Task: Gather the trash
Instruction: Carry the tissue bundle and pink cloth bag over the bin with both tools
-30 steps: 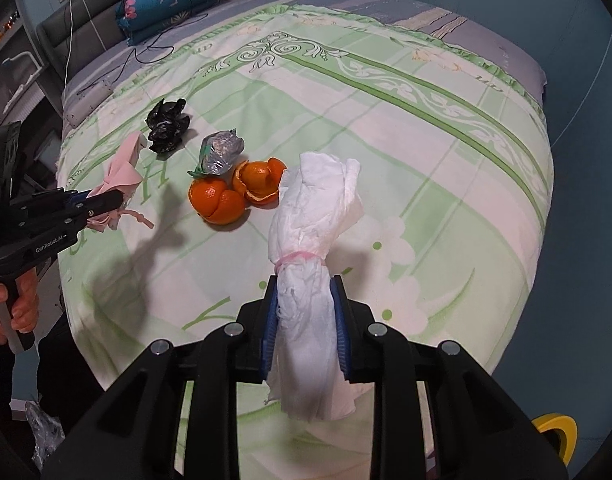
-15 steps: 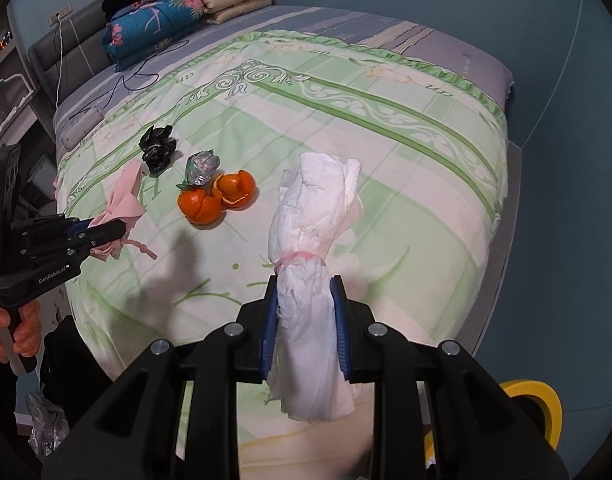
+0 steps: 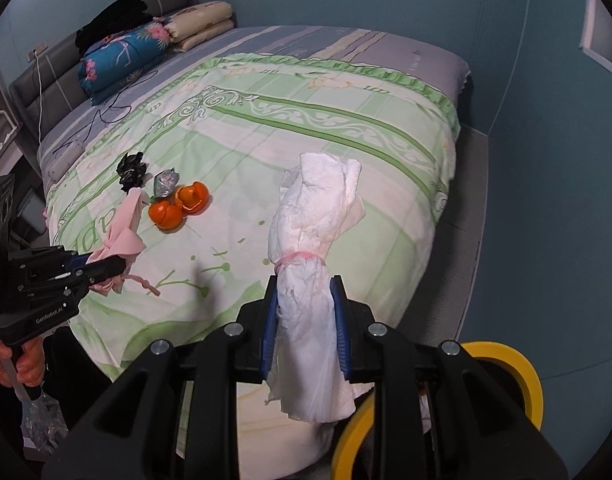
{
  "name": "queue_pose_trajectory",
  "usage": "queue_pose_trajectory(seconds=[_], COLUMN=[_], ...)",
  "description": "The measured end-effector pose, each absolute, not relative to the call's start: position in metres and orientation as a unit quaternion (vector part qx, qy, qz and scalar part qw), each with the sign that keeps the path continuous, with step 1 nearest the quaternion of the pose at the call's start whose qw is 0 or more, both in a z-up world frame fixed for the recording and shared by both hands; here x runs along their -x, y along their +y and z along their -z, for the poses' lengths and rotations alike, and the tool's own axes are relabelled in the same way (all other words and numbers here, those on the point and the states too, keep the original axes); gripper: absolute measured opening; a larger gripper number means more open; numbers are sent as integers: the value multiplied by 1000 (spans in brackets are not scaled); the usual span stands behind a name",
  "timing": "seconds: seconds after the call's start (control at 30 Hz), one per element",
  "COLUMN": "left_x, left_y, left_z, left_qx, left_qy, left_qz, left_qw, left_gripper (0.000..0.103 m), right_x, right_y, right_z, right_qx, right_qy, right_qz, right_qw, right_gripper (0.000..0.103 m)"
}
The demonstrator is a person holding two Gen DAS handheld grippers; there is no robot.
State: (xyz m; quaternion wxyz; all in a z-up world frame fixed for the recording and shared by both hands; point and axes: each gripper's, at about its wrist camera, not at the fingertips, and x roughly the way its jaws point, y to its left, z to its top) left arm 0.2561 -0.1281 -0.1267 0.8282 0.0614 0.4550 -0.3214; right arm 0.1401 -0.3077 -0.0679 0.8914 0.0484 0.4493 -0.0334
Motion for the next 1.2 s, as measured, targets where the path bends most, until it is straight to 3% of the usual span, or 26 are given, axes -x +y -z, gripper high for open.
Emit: queue_pose_trajectory(seconds=[1.2], left_x=[-132], left_y=[-299], left_z=[129], left_qx=[-114], left_qy=[450], left_qz=[482], left_qw=[743], left_gripper=[16], right_x=[-25], right_y=[-444], right_z=[93], right_qx=[-161], right_qy=[432], right_qz=[161], right_qw=[872], right_gripper=[24])
